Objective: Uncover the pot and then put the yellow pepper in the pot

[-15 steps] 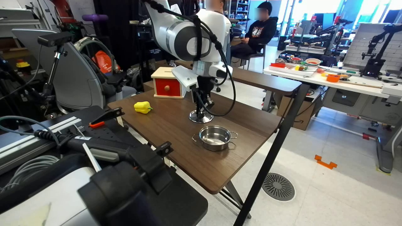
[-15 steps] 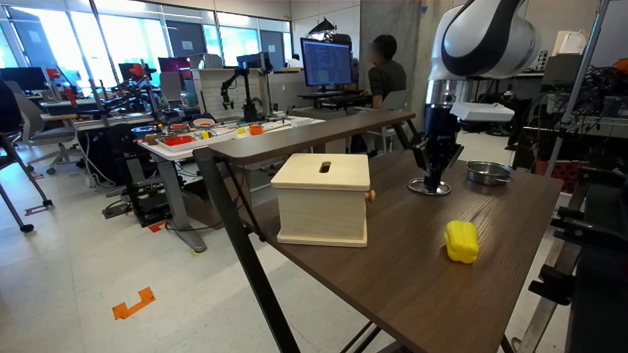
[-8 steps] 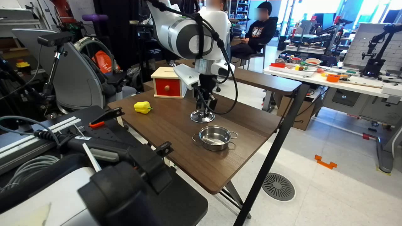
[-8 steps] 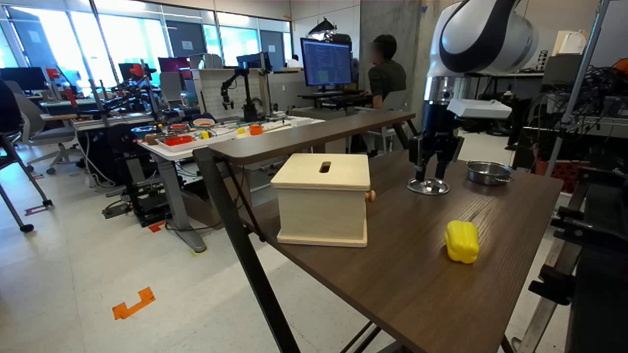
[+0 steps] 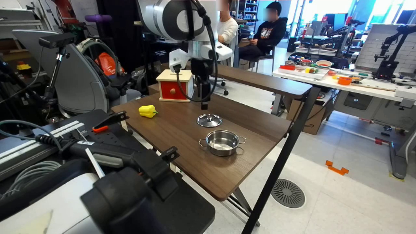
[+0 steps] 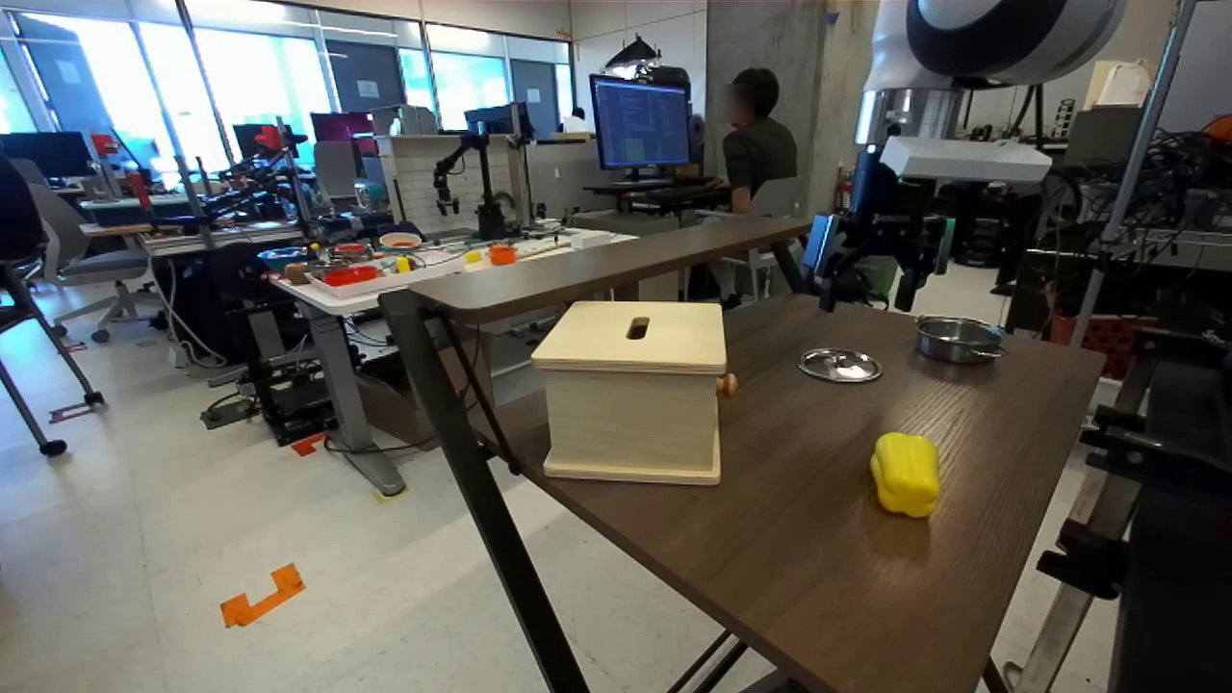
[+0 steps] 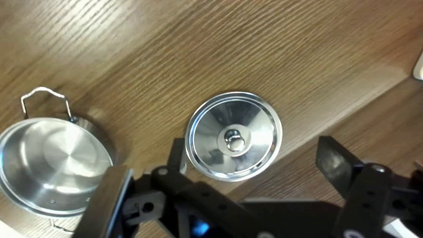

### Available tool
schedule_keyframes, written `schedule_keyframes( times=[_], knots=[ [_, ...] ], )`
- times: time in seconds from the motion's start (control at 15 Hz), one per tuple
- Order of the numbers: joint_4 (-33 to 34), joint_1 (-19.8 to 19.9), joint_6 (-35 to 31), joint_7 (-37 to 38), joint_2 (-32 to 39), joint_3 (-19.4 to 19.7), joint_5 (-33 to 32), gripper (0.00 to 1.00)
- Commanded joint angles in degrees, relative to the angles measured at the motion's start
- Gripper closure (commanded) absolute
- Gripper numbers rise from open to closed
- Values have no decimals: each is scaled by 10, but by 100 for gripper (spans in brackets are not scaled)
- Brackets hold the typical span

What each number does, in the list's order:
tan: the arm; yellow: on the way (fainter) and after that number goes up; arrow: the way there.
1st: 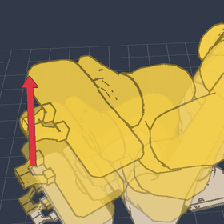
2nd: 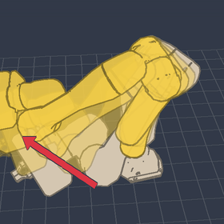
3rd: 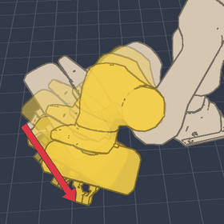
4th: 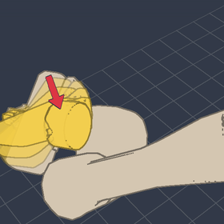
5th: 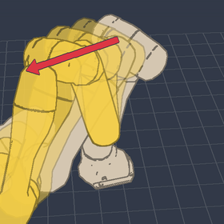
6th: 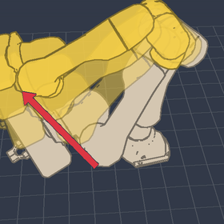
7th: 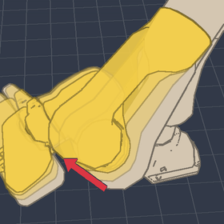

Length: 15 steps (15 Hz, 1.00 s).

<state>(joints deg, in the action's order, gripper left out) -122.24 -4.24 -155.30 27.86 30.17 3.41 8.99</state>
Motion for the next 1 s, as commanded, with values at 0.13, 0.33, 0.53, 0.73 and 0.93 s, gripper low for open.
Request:
schedule_keyframes(
  times=[0.13, 0.33, 0.53, 0.73, 0.93],
  knots=[
    [-126, -126, -78, 201, -77, 68, -21, 0],
    [-164, -163, -89, 270, -91, 59, -27, 0],
    [-188, -187, -95, 317, -98, 40, -24, 0],
    [-198, -192, -97, 348, -96, 11, -14, 0],
    [-206, -194, -107, 372, -91, -16, -9, 0]
  ],
)
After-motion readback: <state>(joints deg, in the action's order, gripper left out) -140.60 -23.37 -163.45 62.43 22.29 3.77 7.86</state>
